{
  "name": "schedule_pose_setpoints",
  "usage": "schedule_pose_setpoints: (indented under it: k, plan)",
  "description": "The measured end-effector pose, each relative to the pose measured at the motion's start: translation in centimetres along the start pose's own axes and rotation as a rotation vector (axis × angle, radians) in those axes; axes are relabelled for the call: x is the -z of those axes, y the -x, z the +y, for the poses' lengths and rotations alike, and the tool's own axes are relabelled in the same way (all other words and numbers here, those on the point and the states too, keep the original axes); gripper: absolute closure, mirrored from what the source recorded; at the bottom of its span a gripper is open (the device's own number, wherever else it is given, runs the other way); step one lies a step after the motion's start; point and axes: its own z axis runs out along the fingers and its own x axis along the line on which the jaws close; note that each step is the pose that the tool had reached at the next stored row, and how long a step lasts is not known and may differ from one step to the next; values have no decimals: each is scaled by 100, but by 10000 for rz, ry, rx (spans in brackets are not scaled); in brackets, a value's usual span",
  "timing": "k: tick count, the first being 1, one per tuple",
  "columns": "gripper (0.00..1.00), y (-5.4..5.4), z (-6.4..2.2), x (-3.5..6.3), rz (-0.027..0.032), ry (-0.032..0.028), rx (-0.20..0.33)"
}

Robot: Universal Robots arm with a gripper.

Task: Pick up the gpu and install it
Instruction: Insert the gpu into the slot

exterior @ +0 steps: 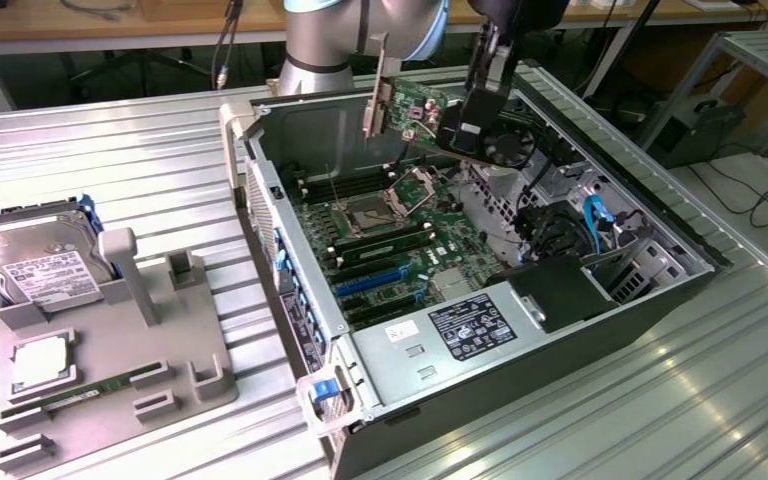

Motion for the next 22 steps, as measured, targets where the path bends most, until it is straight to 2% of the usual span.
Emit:
schedule_pose_setpoints:
  k: [3,5,22]
  plan:
    - [72,0,0,0,2,4,1121]
    - [72,0,0,0,3,8,2079]
    - [72,0,0,0,5,16,4001]
